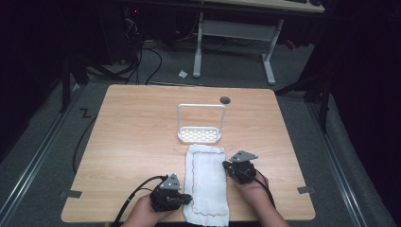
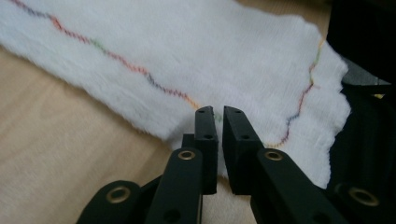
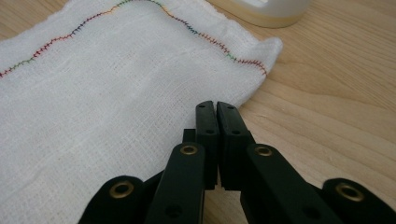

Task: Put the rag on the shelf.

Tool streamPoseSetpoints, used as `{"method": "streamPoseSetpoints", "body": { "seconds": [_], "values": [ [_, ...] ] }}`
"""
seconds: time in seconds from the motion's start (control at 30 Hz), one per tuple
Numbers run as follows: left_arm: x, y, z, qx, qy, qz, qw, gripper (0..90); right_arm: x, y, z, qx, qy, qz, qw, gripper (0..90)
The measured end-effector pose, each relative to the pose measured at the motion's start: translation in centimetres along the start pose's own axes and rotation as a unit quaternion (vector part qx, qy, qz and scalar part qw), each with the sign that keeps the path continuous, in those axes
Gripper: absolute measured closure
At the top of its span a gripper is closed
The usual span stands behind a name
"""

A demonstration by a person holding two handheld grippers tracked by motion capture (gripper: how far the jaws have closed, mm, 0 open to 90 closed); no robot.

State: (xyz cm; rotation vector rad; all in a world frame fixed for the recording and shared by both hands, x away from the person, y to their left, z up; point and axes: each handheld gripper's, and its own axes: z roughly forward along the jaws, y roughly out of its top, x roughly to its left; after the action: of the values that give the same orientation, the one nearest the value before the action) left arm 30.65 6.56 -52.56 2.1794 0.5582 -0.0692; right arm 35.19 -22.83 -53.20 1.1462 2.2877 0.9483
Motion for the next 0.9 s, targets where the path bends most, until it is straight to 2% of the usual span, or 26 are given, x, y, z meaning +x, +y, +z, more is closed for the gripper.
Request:
{"method": "streamPoseSetpoints", "body": {
  "seconds": [0.07,0.1,0.17,0.23,0.3,0.4,0.53,0.63,0.73,0.87,0.9],
  "values": [
    [0.9,1.0,0.0,-0.020,0.016,-0.011,0.9996,81.8,-0.2,-0.1,-0.5,-0.011,0.005,0.012,0.9999,88.1],
    [1.5,1.7,0.3,-0.031,0.038,-0.009,0.9988,81.3,-0.2,-0.1,-0.7,-0.017,0.007,0.010,0.9998,88.1],
    [2.6,2.6,1.1,-0.035,0.061,-0.023,0.9973,81.2,-0.3,0.2,-0.7,-0.025,0.013,0.013,0.9995,88.0],
    [3.6,3.3,2.1,-0.031,0.085,-0.031,0.9954,82.1,-0.3,0.4,-0.6,-0.029,0.018,0.019,0.9992,88.0],
    [4.2,3.4,3.2,-0.015,0.096,-0.034,0.9947,82.9,-0.3,0.4,-0.4,-0.027,0.022,0.018,0.9992,88.0],
    [4.4,3.2,3.4,-0.016,0.097,-0.038,0.9944,84.5,-0.1,0.2,0.0,-0.015,0.029,0.018,0.9993,88.0],
    [3.8,2.7,3.0,-0.011,0.094,-0.032,0.9950,85.0,0.2,0.1,0.0,-0.016,0.038,0.015,0.9990,88.1],
    [3.1,1.8,2.3,-0.011,0.086,-0.034,0.9956,85.0,1.1,-0.2,-0.2,-0.016,0.046,0.009,0.9988,88.1],
    [2.1,0.7,1.4,-0.006,0.075,-0.026,0.9968,84.9,2.3,-0.5,-0.6,-0.014,0.062,0.003,0.9980,88.0],
    [1.8,-0.2,0.5,-0.006,0.057,-0.036,0.9977,83.3,3.5,-0.6,-0.9,-0.010,0.073,-0.015,0.9972,87.7],
    [1.8,-0.2,0.3,-0.008,0.059,-0.036,0.9976,81.3,3.5,-0.6,-0.9,-0.010,0.074,-0.018,0.9971,87.5]
  ]
}}
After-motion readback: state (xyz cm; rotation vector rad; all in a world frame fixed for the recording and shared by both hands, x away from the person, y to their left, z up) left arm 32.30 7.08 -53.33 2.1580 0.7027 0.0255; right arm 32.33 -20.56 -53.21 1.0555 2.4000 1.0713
